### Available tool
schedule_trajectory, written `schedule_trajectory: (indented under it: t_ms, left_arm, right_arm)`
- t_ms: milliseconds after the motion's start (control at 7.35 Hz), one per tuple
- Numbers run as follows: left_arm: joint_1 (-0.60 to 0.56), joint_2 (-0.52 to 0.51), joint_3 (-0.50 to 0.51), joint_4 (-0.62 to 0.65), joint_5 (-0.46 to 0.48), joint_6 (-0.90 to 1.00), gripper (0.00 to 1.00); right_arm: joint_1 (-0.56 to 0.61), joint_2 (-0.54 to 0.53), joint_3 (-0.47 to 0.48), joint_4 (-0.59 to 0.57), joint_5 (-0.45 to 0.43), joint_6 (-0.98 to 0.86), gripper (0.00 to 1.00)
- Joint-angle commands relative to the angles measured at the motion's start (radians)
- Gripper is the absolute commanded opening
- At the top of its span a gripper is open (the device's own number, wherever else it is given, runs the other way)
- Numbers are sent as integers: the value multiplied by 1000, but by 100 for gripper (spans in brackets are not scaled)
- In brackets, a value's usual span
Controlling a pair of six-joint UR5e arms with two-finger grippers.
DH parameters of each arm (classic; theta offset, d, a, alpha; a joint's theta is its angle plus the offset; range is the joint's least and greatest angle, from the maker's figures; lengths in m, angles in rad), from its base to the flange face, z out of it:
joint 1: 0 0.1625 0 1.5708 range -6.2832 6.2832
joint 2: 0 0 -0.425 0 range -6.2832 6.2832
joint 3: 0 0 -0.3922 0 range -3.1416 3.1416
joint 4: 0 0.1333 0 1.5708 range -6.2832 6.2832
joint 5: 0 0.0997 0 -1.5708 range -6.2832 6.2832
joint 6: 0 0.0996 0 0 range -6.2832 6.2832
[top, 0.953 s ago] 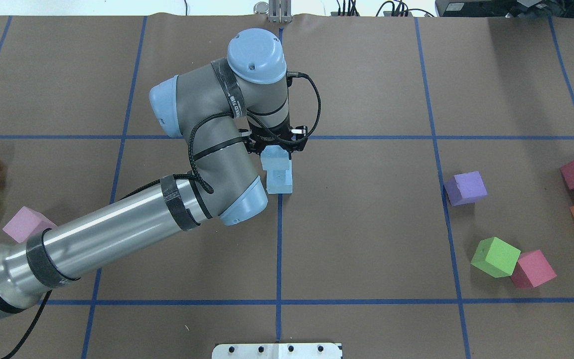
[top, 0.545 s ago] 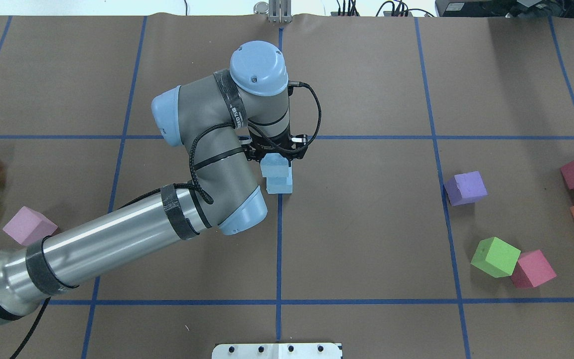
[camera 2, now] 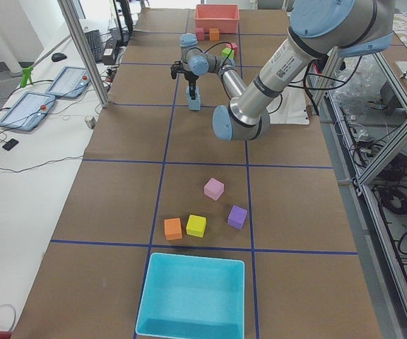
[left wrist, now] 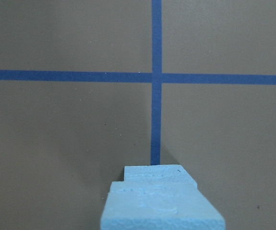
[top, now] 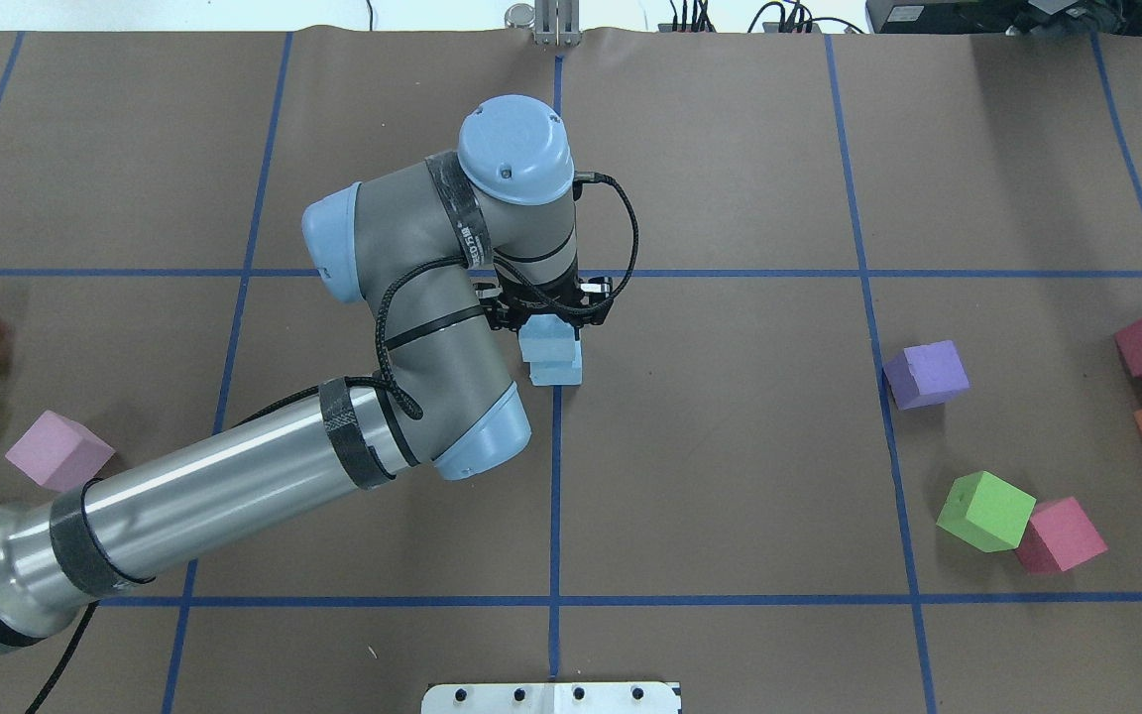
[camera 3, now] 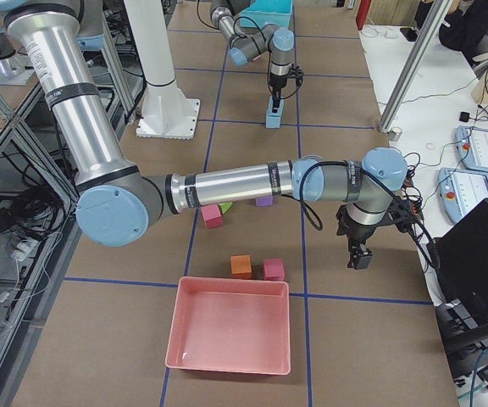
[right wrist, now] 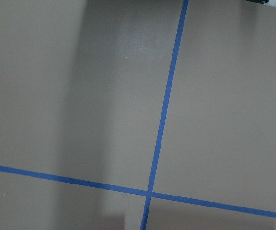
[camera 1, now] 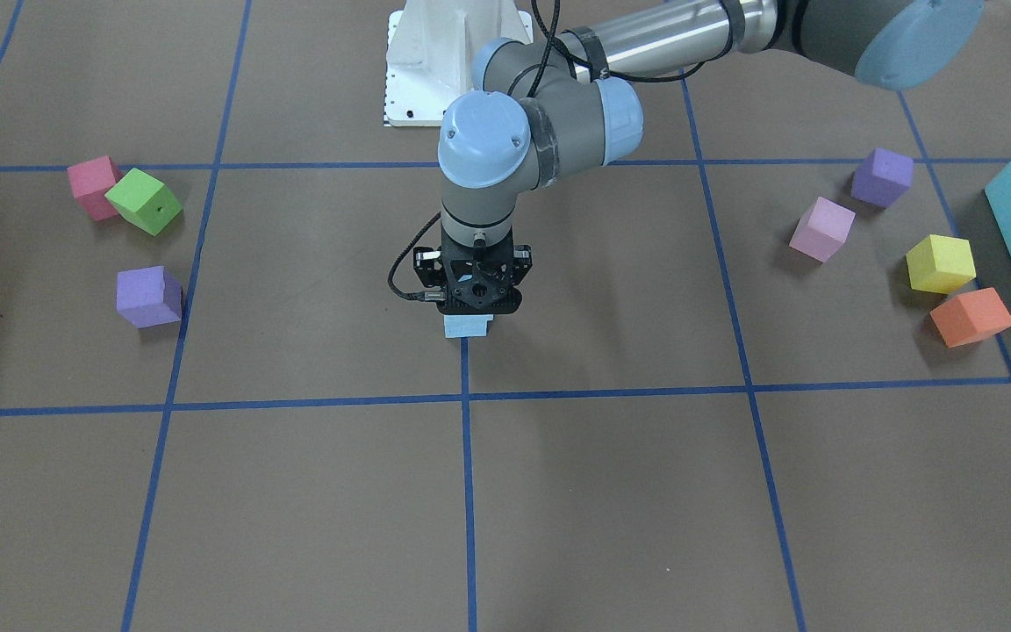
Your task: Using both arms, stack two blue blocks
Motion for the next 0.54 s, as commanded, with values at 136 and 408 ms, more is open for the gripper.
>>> schedule_trajectory:
  t_ms: [136,408]
  left_arm:
    - [7,-5,0,-2,5,-14,62]
    - [13,-8,2,-2,22,-12,62]
  right_arm:
    - [0,0,0,0,2,0,100]
    - [0,0,0,0,2,0,100]
